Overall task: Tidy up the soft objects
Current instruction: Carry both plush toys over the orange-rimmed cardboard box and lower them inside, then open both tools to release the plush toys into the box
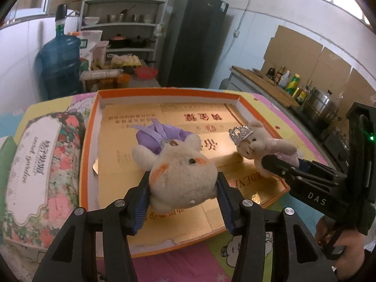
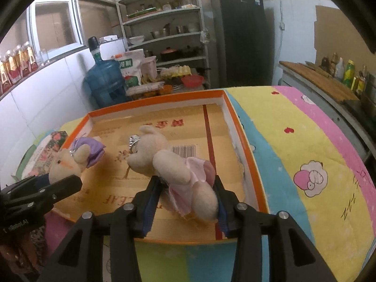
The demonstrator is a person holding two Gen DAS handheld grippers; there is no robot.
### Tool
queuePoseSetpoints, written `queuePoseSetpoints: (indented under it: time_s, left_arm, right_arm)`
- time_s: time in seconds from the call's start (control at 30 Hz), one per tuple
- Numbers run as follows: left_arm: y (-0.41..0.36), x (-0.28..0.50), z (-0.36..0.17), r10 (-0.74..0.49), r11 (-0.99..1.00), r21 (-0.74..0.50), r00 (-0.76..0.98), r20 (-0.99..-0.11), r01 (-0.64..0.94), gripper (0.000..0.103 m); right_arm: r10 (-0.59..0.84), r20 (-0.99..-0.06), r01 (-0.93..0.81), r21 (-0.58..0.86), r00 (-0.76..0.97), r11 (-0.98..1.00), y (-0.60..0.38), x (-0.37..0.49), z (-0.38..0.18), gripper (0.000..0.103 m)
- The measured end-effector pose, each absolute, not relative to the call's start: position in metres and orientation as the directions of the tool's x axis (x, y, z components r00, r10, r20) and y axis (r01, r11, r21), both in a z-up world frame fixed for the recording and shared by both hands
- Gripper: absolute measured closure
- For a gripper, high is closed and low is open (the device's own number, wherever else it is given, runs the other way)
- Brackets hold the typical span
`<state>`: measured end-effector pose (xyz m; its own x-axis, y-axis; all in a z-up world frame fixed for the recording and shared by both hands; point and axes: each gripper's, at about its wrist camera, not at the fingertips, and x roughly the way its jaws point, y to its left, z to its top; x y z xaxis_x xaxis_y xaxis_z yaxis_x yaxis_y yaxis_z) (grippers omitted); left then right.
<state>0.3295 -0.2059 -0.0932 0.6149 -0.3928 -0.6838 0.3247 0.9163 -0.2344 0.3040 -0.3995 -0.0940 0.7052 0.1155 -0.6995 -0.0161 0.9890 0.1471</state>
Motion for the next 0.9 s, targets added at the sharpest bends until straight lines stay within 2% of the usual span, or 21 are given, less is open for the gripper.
queuePoseSetpoints:
  time_s: [0.33,0.4,0.5,0.6,0.9]
  left_arm:
    - [-0.205,0.332,-0.103,-0.414,0.908,-0.266,0.59,-0.693,0.324,0.041]
    - [-0.205,0.329,-0.101,-0.416,0.907,-0.267,0.599,-0.684,0.325,0.039]
    - [-0.205,0.322,-0.096,-0.432,0.9,-0.276,0.611,-0.664,0.336,0.029]
    - [-0.204,0.313,-0.089,-0.428,0.902,-0.257,0.639,-0.639,0.347,0.026]
    - [-0.192,0.278,-0.054,-0.483,0.875,-0.269,0.694,-0.534,0.402,0.025]
  right_arm:
    - [0.145,-0.686,-0.034,0.173,0.713,0.984,-0.401,0.297,-0.095,0.041]
    - [0.155,-0.679,-0.042,0.18,0.718,0.983,-0.401,0.295,-0.093,0.04]
    - [0.164,-0.663,-0.047,0.19,0.731,0.981,-0.401,0.289,-0.088,0.04]
    - [0.173,-0.639,-0.059,0.196,0.75,0.979,-0.399,0.281,-0.079,0.04]
    - [0.199,-0.544,-0.099,0.207,0.815,0.973,-0.389,0.245,-0.047,0.04]
